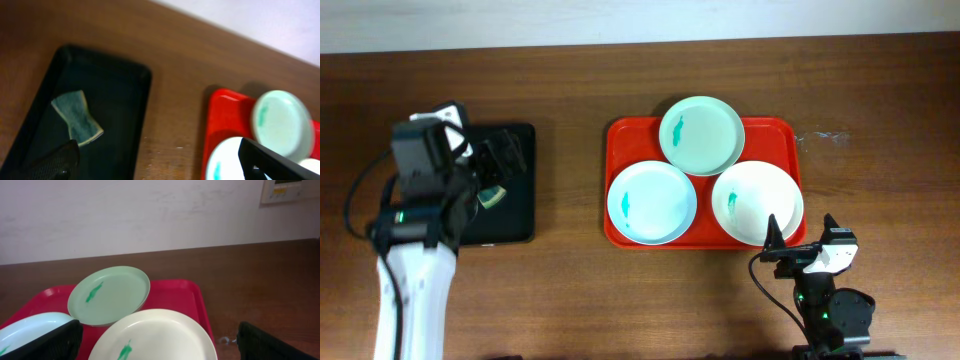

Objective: Clean dirty plates on tray and stack at the side
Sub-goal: 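Grasp the green-yellow sponge on the black tray with the left gripper and lift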

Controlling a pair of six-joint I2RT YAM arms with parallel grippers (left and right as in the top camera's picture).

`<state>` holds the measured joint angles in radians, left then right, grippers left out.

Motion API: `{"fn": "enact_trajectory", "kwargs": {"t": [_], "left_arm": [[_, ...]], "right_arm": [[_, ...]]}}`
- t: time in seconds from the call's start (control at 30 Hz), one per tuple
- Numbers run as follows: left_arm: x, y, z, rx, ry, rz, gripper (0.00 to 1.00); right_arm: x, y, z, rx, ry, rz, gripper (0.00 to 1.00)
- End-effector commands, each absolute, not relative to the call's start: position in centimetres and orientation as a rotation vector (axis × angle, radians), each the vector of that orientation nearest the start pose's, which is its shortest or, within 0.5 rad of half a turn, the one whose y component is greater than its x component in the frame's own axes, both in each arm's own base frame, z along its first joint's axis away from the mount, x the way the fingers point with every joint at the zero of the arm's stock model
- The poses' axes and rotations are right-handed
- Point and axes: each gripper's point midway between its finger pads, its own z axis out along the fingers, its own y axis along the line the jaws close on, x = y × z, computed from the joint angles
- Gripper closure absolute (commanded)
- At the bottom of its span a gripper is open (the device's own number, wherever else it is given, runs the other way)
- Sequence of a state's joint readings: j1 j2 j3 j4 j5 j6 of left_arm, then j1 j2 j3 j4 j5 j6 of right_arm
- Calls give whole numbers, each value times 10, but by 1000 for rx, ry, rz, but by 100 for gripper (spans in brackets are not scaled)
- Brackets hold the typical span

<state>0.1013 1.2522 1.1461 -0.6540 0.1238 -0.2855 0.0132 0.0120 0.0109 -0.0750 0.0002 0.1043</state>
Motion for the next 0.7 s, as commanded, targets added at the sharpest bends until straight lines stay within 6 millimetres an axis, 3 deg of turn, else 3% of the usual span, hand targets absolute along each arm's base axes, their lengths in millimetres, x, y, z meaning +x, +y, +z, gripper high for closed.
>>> {"fn": "enact_trajectory", "kwargs": {"t": [0.0, 0.07, 0.17, 0.23, 0.37, 0.53, 0.67], "left_arm": [[380, 60, 196, -629, 2338, -54, 1], [385, 96, 166, -919, 2298, 14, 1], [403, 106, 131, -1053, 2289, -37, 1], [419, 99, 111, -1040, 2311, -114, 1], [435, 105, 77, -1051, 2323, -87, 1], [432, 116, 35, -1097, 2376, 15, 10], [427, 125, 17, -1121, 2393, 100, 20]], "right_arm": [[246, 3, 155, 77, 1652, 87, 2], [246, 3, 155, 77, 1652, 87, 2], [246, 3, 155, 77, 1652, 87, 2], [246, 3, 155, 77, 1652, 87, 2], [246, 3, 155, 77, 1652, 87, 2], [246, 3, 155, 77, 1652, 87, 1], [246, 3, 155, 77, 1652, 87, 2]]}}
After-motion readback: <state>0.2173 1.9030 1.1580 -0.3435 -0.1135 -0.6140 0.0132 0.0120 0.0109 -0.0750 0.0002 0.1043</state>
